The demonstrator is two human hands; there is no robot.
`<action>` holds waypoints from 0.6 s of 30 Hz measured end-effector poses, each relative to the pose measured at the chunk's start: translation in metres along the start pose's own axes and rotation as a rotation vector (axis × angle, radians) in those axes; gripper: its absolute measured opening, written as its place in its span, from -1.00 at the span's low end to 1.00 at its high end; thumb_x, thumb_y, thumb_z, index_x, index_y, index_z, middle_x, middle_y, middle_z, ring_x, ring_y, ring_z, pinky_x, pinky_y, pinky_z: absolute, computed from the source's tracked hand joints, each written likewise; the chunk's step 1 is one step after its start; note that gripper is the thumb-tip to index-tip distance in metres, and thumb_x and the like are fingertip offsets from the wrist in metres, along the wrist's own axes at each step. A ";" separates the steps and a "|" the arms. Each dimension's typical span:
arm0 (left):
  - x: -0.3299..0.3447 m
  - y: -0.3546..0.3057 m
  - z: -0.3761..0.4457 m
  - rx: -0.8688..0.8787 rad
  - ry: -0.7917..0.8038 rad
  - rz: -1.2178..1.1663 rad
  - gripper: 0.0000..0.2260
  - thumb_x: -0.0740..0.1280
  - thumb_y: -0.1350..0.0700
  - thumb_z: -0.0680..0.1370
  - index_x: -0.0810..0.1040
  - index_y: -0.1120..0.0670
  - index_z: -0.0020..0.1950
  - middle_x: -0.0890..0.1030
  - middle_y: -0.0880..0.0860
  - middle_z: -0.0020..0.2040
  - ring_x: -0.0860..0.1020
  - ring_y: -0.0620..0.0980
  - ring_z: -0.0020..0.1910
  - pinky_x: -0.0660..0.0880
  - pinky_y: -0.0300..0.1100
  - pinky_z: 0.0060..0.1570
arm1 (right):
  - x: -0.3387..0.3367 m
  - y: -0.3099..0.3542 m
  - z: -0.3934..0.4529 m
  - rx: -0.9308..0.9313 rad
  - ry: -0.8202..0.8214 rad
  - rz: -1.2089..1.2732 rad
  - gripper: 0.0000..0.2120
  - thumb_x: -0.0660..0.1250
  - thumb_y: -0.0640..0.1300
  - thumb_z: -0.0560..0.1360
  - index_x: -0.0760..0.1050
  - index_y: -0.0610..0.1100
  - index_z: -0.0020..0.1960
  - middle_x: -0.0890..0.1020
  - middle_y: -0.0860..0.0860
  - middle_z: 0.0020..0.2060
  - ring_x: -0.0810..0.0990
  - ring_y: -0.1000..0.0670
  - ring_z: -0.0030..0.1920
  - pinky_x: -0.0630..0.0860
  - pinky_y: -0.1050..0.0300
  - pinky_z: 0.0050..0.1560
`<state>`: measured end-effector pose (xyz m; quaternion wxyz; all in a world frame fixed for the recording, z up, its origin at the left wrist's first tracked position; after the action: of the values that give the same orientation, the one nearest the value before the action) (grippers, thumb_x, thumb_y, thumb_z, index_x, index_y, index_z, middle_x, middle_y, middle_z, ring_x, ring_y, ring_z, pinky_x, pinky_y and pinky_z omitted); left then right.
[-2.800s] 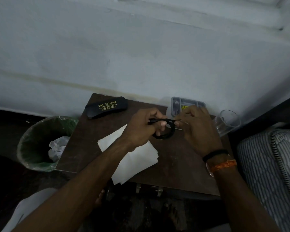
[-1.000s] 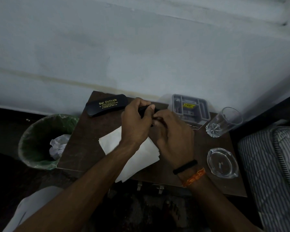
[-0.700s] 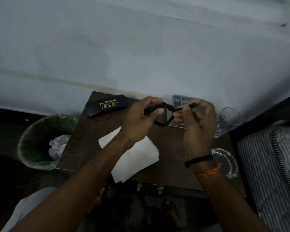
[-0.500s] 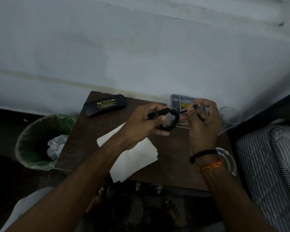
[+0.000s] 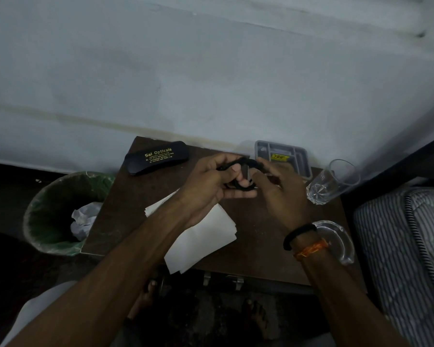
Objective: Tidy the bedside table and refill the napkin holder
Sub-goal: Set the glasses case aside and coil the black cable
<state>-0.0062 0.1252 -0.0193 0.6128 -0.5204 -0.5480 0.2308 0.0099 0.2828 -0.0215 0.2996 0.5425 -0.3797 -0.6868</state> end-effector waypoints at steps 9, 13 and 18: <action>-0.002 0.002 0.003 0.087 -0.075 0.304 -0.77 0.23 0.24 0.65 0.55 0.21 0.29 0.62 0.20 0.06 0.66 0.08 -0.05 0.66 -0.03 -0.15 | 0.004 0.001 -0.003 0.087 0.034 0.283 -0.83 0.34 -0.09 0.57 0.65 -0.12 0.07 0.72 0.01 -0.11 0.68 0.07 -0.06 0.61 0.13 -0.07; -0.004 0.004 0.002 0.158 -0.097 0.672 -0.76 0.31 0.20 0.61 0.53 0.11 0.28 0.58 0.10 0.14 0.66 0.09 0.00 0.67 -0.07 -0.25 | 0.005 0.000 -0.003 0.179 0.024 0.415 -0.82 0.32 -0.11 0.58 0.63 -0.17 0.07 0.71 0.01 -0.13 0.68 0.11 -0.12 0.55 0.27 -0.22; 0.000 0.001 0.000 0.264 -0.041 0.849 -0.64 0.34 0.23 0.59 0.46 0.06 0.38 0.55 0.02 0.24 0.60 -0.02 0.09 0.65 -0.19 -0.13 | 0.004 -0.002 0.001 0.345 0.122 0.663 -0.76 0.24 -0.16 0.61 0.56 -0.17 0.23 0.58 -0.02 -0.26 0.55 0.03 -0.21 0.47 0.16 -0.22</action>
<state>-0.0058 0.1252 -0.0205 0.5142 -0.6118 -0.2637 0.5402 0.0081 0.2807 -0.0252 0.4320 0.4725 -0.6261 -0.4451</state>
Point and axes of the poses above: each hand's wrist, its own z-axis towards the middle knuckle, its own x-axis out of the palm, y = z × x, the point moved 2 cm from there along z, towards the middle knuckle
